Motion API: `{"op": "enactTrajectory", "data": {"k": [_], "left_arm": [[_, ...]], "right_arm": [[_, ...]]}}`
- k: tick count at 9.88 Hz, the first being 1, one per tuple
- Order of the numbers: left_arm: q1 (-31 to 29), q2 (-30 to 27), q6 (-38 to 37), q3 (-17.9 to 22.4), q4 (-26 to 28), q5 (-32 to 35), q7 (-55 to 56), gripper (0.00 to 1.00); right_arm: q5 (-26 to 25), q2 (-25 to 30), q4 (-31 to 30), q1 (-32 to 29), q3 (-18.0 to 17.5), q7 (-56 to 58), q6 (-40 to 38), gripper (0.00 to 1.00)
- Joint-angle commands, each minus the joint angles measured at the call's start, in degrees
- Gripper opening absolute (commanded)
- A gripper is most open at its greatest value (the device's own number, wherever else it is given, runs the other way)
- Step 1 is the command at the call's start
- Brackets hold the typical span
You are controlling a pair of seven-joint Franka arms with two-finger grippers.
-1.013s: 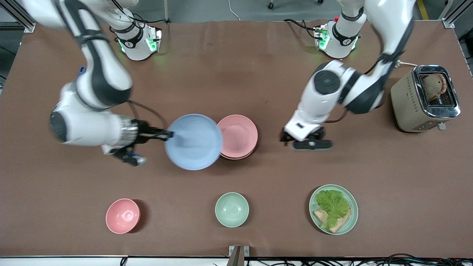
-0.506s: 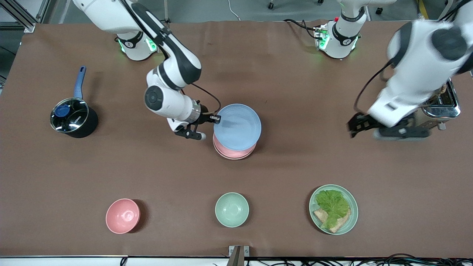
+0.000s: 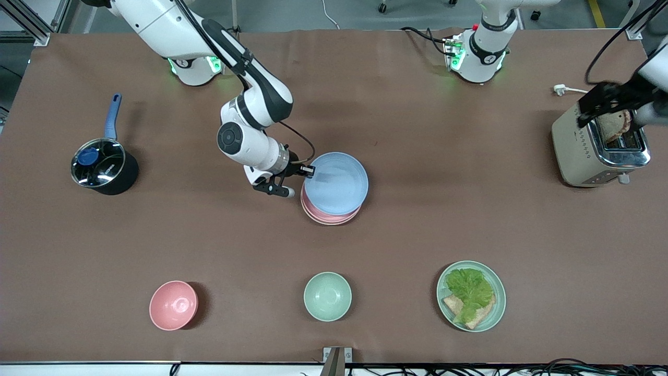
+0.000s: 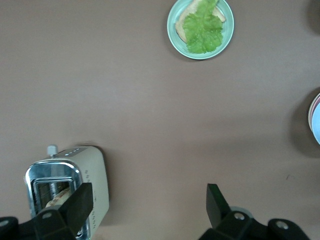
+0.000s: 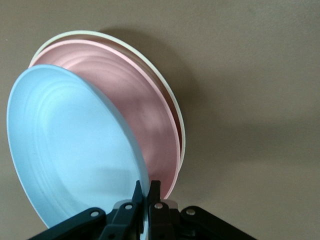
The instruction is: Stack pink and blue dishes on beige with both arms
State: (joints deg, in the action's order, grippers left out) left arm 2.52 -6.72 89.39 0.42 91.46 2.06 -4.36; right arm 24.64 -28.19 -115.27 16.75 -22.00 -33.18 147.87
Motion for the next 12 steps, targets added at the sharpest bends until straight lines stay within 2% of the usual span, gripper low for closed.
{"op": "enactTrajectory", "data": {"k": [1,2,3,4,7,8,10,12], "left_arm": [[1.3,0.0,-0.8,2.3,0.1,-0.9,-0.6,1.00],[1.3,1.3,-0.9,2.4,-2.0,-1.0,-0.3,1.00],[1.3,3.8,-1.7,2.4,-5.7,-0.9,0.0,1.00],[1.3,5.8,-4.0,2.4,-8.1,-0.9,0.1,1.00],[0.9,5.3,-5.5,2.4,-7.2,-2.0,1.6,1.00],[0.9,4.4,-5.5,2.5,-6.0,-2.8,2.9,1.00],[1.3,2.9,-5.4,4.1,-4.3,-4.5,5.1,1.00],[1.8,3.0,-5.2,4.0,-4.3,-4.0,5.3,1.00]], "right_arm": [[-0.7,-0.1,-0.7,-0.5,-0.1,-0.1,0.9,0.81],[-0.7,0.4,-0.4,-1.1,0.1,0.0,0.7,1.00],[-1.3,0.8,1.2,-3.1,0.1,0.2,0.1,1.00],[-4.1,1.9,2.1,-4.3,0.3,0.1,-1.0,1.00],[-24.2,13.6,3.2,-12.7,3.2,-0.2,-14.8,1.00],[-28.7,17.9,4.7,-15.8,4.1,0.0,-19.7,1.00],[-29.4,22.6,11.1,-16.2,12.9,3.3,-27.9,1.00],[-29.5,26.9,15.4,-17.1,18.9,12.9,-35.3,1.00]]}}
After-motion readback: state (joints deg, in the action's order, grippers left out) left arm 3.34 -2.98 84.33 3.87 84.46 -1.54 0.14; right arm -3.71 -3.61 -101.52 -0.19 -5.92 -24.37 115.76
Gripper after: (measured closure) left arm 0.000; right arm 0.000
